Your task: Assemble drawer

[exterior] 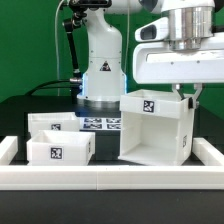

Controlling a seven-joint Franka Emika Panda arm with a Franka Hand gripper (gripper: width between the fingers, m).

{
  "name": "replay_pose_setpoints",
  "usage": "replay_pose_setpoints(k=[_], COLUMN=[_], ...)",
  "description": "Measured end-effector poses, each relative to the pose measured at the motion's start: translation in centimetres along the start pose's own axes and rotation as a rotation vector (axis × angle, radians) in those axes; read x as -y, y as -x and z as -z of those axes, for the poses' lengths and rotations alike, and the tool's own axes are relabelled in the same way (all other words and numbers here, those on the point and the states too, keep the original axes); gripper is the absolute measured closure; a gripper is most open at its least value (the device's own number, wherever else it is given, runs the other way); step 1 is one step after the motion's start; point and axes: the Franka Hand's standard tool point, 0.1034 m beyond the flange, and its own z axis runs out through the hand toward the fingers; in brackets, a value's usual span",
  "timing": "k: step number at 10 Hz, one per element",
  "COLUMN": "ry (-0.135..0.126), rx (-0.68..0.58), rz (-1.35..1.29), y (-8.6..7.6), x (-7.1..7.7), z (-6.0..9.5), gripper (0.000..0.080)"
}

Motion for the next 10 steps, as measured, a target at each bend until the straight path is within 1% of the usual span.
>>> replay_pose_setpoints(k=[1, 4, 6, 7, 10], ry=[-0.008, -0.021, -0.03, -0.06, -0.082], rx=[-0.007, 0.004, 0.015, 0.023, 0.049], rz=[-0.067, -0.2, -0.307, -0.369, -0.577], y=[-0.5, -0.1, 0.0, -0.3, -1.4], x=[-0.2, 0.3, 0.4, 0.4, 0.9], z=[0.1, 0.2, 0.1, 0.1, 0.2], gripper=[0.0761, 0.0761, 0.0761, 0.0761, 0.0761])
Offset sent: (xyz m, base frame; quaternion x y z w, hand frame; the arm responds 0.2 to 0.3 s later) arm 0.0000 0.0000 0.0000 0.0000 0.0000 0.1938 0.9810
